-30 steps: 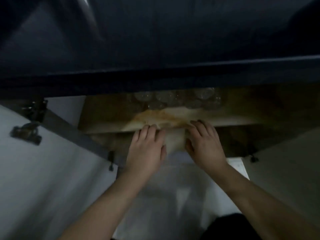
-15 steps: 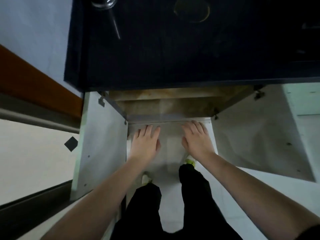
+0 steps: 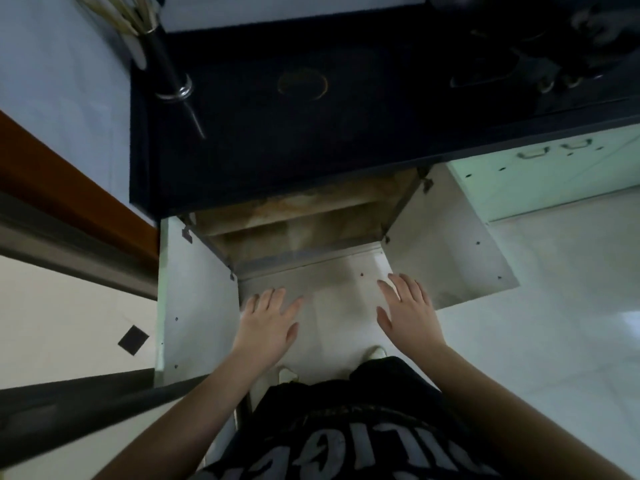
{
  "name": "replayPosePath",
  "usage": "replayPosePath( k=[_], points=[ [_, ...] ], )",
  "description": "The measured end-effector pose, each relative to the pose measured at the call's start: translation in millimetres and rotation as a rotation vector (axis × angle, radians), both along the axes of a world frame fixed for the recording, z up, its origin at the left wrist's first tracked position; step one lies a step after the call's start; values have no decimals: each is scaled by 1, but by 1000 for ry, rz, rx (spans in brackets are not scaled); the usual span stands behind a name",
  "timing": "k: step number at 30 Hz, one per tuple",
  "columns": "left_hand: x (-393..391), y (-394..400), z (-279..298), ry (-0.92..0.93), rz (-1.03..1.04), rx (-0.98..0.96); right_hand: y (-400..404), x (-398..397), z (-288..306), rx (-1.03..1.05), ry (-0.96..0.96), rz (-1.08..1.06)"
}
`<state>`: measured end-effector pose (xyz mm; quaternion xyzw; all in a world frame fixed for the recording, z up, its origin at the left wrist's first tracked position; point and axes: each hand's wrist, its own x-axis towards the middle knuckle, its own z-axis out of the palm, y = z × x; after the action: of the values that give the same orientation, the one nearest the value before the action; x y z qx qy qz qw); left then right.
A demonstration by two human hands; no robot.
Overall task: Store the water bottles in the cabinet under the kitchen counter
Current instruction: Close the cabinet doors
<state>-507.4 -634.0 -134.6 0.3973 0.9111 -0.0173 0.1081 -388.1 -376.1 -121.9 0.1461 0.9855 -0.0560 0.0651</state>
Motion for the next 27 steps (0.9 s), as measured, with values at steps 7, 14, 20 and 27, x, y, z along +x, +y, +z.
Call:
replayPosePath(
  k=[7,14,20,27],
  points=[
    [21,61,11,26,96,25,73,38,-5,-4,-37,-59],
    [48,130,5,30,56,-5,172,76,-19,-9,-82,-150],
    [71,133,-16,25,71,-57,243,100,-43,-4,-158,-259],
    [78,86,-28,52,205,-74,237,96,-67,-156,-144,-352]
  ],
)
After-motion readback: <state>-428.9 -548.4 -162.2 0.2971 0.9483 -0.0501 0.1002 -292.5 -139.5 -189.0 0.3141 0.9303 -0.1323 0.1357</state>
